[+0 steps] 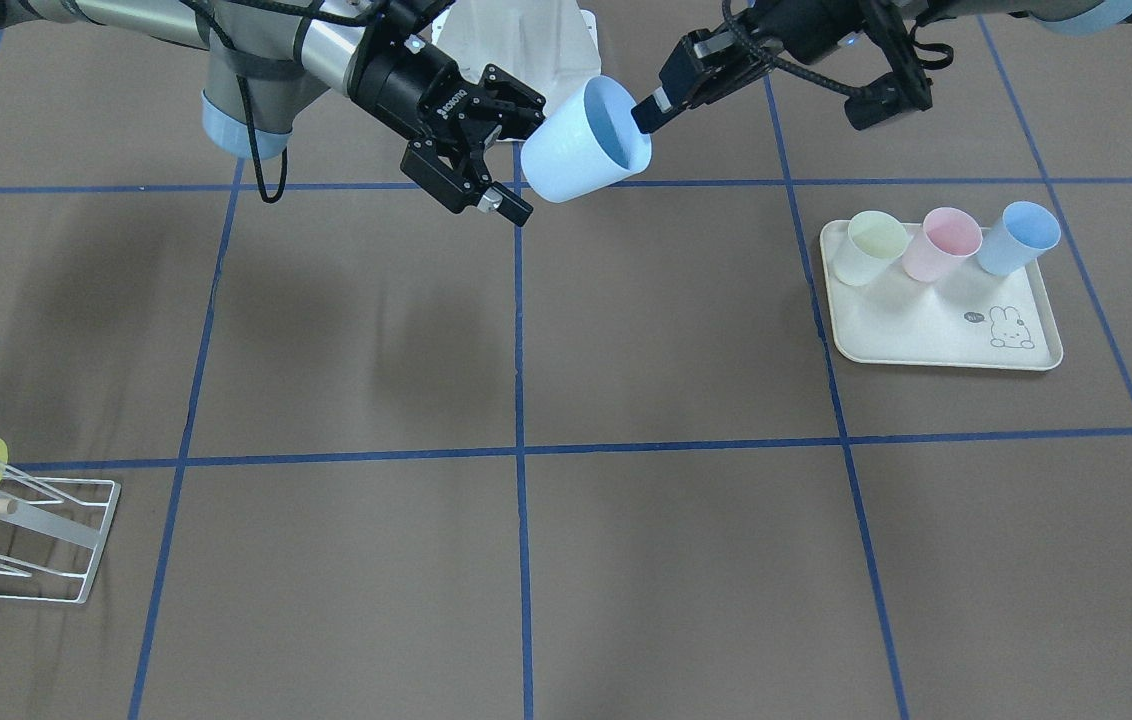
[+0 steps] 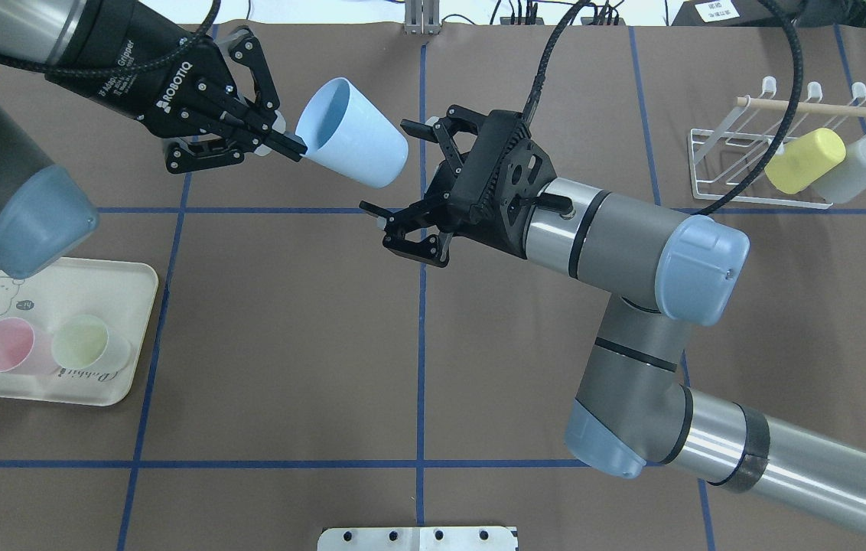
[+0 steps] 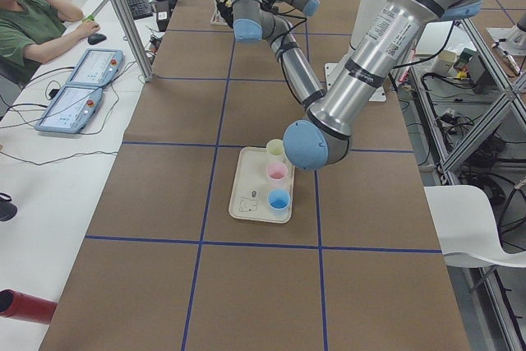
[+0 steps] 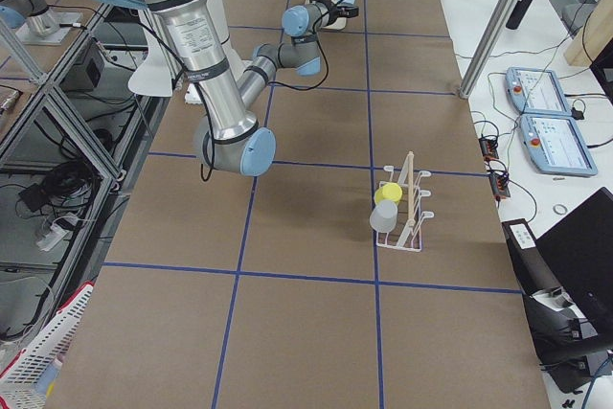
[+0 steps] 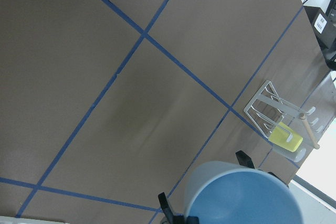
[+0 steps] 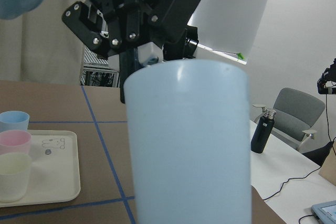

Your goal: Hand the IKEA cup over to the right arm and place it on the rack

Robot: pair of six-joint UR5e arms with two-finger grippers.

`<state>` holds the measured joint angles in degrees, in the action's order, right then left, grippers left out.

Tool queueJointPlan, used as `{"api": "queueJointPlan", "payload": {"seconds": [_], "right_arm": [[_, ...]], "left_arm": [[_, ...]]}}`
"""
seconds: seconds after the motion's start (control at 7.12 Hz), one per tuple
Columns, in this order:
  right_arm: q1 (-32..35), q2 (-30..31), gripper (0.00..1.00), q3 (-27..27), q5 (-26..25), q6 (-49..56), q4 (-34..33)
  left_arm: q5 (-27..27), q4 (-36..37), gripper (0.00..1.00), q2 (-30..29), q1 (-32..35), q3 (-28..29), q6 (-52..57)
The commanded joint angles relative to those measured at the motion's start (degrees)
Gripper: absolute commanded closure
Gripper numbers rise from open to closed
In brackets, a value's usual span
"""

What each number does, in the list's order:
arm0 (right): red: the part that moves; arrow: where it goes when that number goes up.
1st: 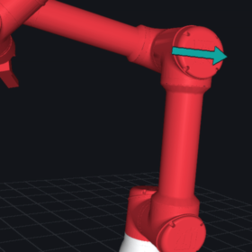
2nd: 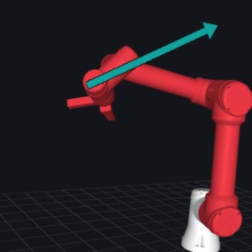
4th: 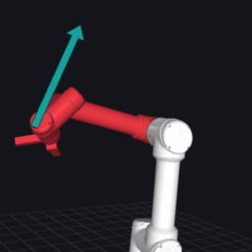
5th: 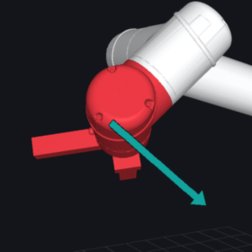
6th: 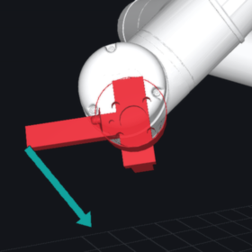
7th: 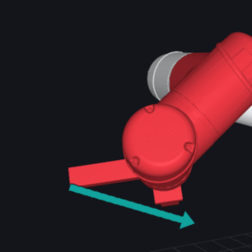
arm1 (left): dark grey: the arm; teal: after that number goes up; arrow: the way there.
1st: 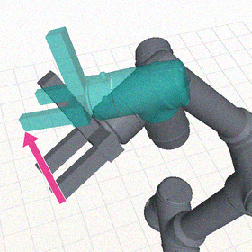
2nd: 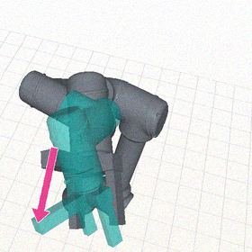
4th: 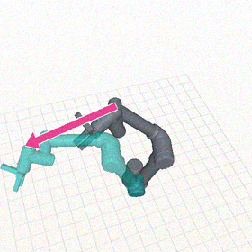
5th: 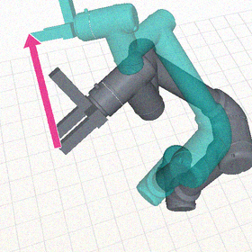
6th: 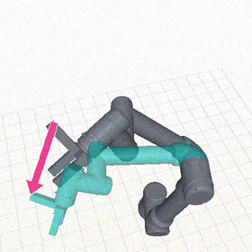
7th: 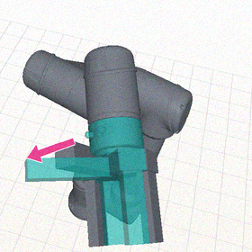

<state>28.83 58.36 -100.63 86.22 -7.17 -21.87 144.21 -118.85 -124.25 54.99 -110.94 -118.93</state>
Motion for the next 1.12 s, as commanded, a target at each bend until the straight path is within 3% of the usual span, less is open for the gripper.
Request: {"api": "queueJointPlan", "payload": {"seconds": [0.0, 0.84, 0.98], "right_arm": [[0.0, 0.0, 0.02, -0.1, 0.0, 1.1, 0.4], [-0.1, -0.1, 0.02, -0.4, -0.1, 1.1, 0.4], [-0.1, -0.1, 0.07, -0.4, 0.0, 1.2, 0.4]], "left_arm": [[-0.1, -0.1, 1.0, -0.4, -0.8, 0.0, 0.0], [-0.2, -0.1, 1.0, -0.7, -1.7, 0.2, 0.1], [-0.2, -0.1, 1.0, -0.7, -1.7, 0.1, 0.1]]}}
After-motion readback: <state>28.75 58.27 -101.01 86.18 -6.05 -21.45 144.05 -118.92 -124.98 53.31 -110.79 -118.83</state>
